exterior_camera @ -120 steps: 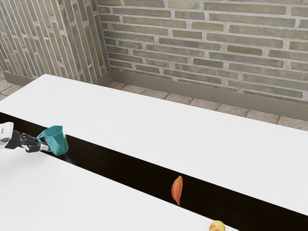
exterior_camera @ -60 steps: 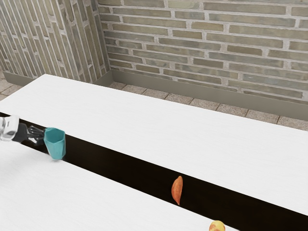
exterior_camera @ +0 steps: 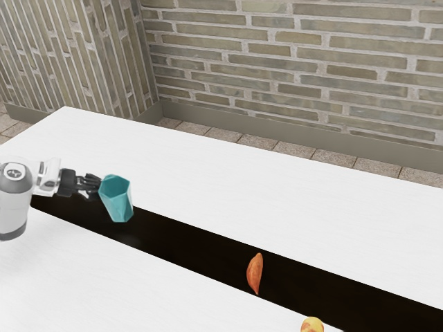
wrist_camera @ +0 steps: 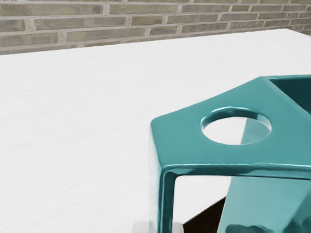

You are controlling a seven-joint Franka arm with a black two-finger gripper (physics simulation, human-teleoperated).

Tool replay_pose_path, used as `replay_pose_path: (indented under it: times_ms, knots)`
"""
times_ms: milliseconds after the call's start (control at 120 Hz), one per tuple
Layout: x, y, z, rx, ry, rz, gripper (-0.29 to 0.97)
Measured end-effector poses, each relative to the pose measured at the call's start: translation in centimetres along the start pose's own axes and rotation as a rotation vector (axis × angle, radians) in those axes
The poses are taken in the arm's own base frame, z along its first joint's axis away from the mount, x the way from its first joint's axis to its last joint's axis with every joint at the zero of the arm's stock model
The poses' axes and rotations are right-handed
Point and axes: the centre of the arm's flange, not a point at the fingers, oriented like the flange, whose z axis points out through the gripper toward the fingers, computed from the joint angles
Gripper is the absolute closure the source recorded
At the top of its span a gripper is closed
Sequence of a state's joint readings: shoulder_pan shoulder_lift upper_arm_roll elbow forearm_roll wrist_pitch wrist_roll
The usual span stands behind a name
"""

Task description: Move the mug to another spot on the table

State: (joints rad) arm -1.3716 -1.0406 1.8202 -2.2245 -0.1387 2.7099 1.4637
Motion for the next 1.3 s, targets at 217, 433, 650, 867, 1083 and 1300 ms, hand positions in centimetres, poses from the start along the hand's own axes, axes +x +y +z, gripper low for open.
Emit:
replay_pose_path:
  times_ms: [217,433,650,867,1083,1300]
  knots:
    - [1.1,1.5,2.9,-0.066,0.025,0.028,0.79]
    - [3.2,2.7,6.4,-0.115,0.028,0.074,0.79]
    - [2.8,3.2,9.5,-0.151,0.031,0.063,0.79]
    - [0.8,2.3,11.7,-0.164,0.021,0.037,0.79]
    - [-0.1,2.4,12.6,-0.177,0.024,0.026,0.76]
    - [-0.2,2.1,12.3,-0.174,0.025,0.031,0.43]
